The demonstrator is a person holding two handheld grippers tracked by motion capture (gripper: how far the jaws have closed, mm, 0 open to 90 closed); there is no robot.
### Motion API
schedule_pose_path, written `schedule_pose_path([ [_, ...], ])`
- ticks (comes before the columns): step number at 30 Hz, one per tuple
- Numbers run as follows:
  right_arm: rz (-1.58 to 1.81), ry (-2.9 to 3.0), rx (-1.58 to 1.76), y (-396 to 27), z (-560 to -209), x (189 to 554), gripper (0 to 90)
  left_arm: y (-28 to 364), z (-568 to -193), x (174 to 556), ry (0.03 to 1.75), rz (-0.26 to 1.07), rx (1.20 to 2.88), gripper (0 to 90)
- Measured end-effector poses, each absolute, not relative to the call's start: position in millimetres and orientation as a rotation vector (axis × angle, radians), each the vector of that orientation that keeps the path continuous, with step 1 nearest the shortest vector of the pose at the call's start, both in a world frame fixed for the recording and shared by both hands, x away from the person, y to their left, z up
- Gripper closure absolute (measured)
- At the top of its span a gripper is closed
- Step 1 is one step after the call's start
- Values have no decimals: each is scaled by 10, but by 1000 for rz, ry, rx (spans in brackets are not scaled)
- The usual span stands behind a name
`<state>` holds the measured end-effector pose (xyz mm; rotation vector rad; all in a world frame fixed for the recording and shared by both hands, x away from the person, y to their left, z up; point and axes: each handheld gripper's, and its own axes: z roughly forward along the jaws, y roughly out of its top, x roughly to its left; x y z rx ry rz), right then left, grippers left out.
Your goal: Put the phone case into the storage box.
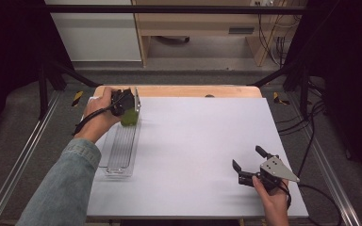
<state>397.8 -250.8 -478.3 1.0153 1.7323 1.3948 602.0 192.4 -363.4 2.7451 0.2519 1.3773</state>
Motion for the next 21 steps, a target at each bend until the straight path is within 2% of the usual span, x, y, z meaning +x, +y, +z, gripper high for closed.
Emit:
schedule_pose_path([
  [21, 1411, 1727, 1017, -2508, -4777, 3970, 28, 1943, -3655, 6107, 314, 1364, 2718, 724],
])
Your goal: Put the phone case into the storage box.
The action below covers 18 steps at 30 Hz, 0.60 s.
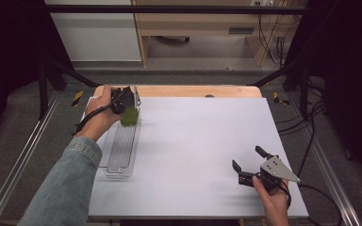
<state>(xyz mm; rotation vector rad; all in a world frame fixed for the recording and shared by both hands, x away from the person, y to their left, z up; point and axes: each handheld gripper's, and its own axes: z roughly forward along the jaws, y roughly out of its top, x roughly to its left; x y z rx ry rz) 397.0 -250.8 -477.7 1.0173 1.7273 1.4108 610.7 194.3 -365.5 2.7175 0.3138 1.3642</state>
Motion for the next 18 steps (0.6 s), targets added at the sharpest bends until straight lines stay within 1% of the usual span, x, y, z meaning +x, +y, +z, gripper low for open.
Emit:
schedule_pose_path([
  [2, 1413, 1728, 1017, -2509, -4778, 3971, 28, 1945, -3657, 6114, 328, 1361, 2712, 718],
  [3, 1411, 1729, 1017, -2510, -4778, 3971, 31, 1944, -3659, 6116, 336, 1362, 2708, 701],
  [4, 1412, 1730, 1019, -2509, -4777, 3970, 32, 1943, -3661, 6118, 348, 1369, 2703, 674],
  [5, 1412, 1730, 1016, -2509, -4777, 3971, 31, 1943, -3661, 6119, 364, 1377, 2694, 616],
  [11, 1414, 1728, 1017, -2506, -4776, 3968, 29, 1954, -3637, 6111, 459, 1385, 2628, 434],
  [13, 1415, 1728, 1018, -2508, -4776, 3968, 29, 1957, -3624, 6106, 477, 1387, 2605, 396],
  [18, 1415, 1726, 1019, -2510, -4775, 3967, 29, 1967, -3621, 6083, 576, 1346, 2533, 316],
])
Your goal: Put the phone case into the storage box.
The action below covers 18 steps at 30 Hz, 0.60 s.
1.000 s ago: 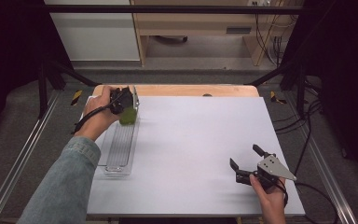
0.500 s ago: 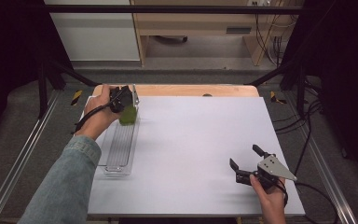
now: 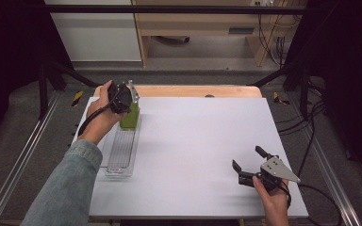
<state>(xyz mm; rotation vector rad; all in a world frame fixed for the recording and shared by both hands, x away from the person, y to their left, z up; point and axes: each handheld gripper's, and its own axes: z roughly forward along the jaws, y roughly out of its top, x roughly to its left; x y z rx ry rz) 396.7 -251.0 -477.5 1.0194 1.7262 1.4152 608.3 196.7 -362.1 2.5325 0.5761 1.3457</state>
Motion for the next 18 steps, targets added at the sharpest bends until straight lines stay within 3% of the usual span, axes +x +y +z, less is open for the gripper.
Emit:
schedule_pose_path([
  [18, 1414, 1728, 1019, -2507, -4775, 3966, 29, 1957, -3670, 6013, 698, 1266, 2463, 245],
])
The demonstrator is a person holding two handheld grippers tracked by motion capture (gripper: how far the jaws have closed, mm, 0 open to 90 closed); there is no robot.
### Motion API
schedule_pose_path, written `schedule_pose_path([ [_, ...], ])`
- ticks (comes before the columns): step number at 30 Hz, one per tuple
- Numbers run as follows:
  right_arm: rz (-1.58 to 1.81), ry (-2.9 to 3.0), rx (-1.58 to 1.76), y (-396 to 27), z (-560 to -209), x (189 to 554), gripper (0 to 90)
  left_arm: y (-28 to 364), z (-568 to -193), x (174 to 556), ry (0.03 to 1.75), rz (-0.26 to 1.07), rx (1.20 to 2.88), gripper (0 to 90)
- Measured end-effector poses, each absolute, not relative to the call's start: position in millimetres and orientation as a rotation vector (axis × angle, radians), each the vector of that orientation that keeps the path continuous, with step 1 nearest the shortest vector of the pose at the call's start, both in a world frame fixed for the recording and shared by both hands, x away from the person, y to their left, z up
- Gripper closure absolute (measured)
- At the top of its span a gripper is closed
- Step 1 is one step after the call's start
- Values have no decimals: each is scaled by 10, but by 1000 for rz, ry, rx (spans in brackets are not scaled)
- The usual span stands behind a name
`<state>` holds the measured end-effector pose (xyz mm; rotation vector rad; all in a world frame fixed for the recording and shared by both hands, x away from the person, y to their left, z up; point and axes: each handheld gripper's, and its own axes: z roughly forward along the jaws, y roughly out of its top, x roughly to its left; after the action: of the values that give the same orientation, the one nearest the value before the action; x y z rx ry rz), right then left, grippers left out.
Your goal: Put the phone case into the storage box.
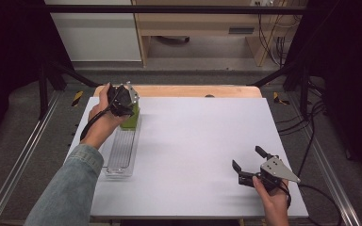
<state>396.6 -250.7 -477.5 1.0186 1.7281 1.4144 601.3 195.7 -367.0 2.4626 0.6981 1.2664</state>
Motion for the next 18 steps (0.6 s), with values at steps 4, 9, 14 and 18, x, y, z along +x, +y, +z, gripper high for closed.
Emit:
schedule_pose_path([
  [4, 1414, 1728, 1018, -2508, -4775, 3966, 29, 1957, -3671, 6006, 730, 1256, 2435, 209],
  [9, 1413, 1729, 1019, -2508, -4775, 3966, 29, 1960, -3683, 5982, 747, 1235, 2415, 171],
  [14, 1412, 1729, 1020, -2507, -4775, 3965, 29, 1964, -3680, 5954, 779, 1187, 2373, 138],
  [18, 1411, 1730, 1019, -2505, -4775, 3965, 29, 1934, -3680, 5923, 774, 1170, 2368, 122],
])
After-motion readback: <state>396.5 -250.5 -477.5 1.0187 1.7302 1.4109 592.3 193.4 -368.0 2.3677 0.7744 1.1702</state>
